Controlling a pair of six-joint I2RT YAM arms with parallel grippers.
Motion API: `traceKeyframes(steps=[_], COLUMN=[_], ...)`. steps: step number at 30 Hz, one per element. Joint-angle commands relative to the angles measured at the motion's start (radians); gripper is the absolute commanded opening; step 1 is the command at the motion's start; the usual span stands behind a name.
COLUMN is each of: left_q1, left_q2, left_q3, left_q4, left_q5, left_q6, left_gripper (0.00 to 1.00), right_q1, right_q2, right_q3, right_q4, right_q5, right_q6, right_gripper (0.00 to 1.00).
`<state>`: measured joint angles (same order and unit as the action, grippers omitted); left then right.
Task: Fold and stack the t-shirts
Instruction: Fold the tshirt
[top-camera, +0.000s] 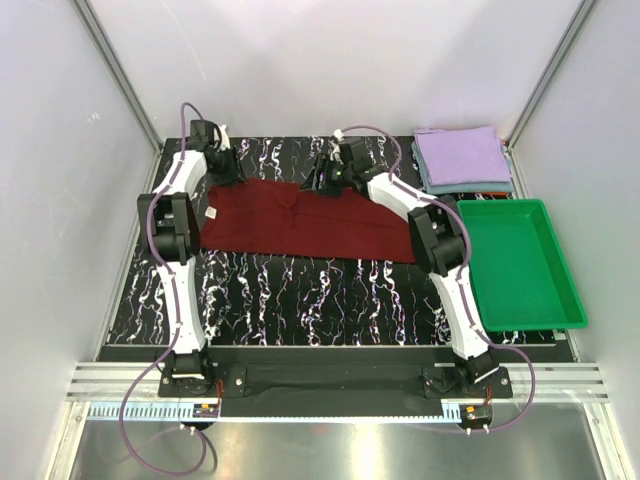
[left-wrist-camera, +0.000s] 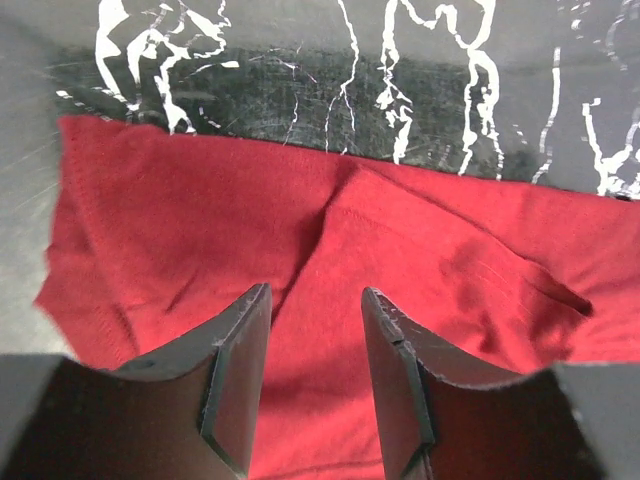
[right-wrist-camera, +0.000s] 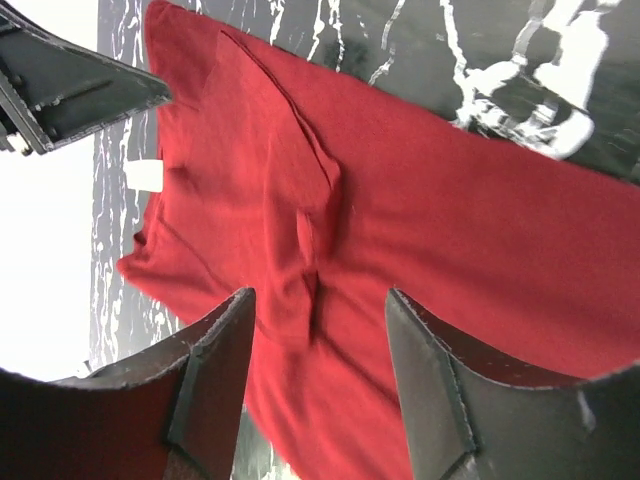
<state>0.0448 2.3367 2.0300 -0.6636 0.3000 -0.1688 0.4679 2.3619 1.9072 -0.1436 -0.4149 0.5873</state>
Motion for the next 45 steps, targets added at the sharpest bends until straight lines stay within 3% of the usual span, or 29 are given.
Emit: traceKeyframes(steps=[1,11,24,27,28,29,31,33,45], left_q1=[-0.010,-0.020,-0.029,-0.028,-0.029,-0.028,-0.028,-0.028,-0.020], left_q2=[0.016,0.058,0.092,0.095,0.095,0.093,0.087,0.075,-0.037], left_q3=[0.067,0.081,0.082,0.081,0.081,0.081,0.079,0.075,-0.037], left_q4=[0.013,0.002,0.007,0.013,0.016,0.016,0.024,0.032,0.111], left_q5=[0.001,0.021,0.034,0.048,0.051,0.053,0.056,0.056,-0.085], left_q6=[0.014,0.026,0.020,0.012,0.009,0.006,-0.006,-0.018,-0.067], left_gripper=[0.46,0.43,0.40,0.31,0.27,0.15,0.05,0.00,0.00], right_q1=[0.018,0.035,0.052,0.054,0.052,0.052,0.052,0.052,0.052], right_q2=[0.078,0.226,0.249,0.261,0.263,0.269,0.275,0.272,0.243], right_q3=[0.131,0.228,0.210,0.228,0.231,0.242,0.257,0.266,0.240], right_q4=[0.050,0.119,0.210,0.200,0.200,0.196,0.176,0.164,0.228], right_q5=[-0.042,-0.104,-0.128,-0.113,-0.110,-0.105,-0.079,-0.050,0.062], right_q6=[0.035,0.072,0.103,0.101,0.103,0.103,0.092,0.085,0.075], right_gripper=[0.61,0.52,0.53,0.42,0.29,0.23,0.07,0.00,0.00])
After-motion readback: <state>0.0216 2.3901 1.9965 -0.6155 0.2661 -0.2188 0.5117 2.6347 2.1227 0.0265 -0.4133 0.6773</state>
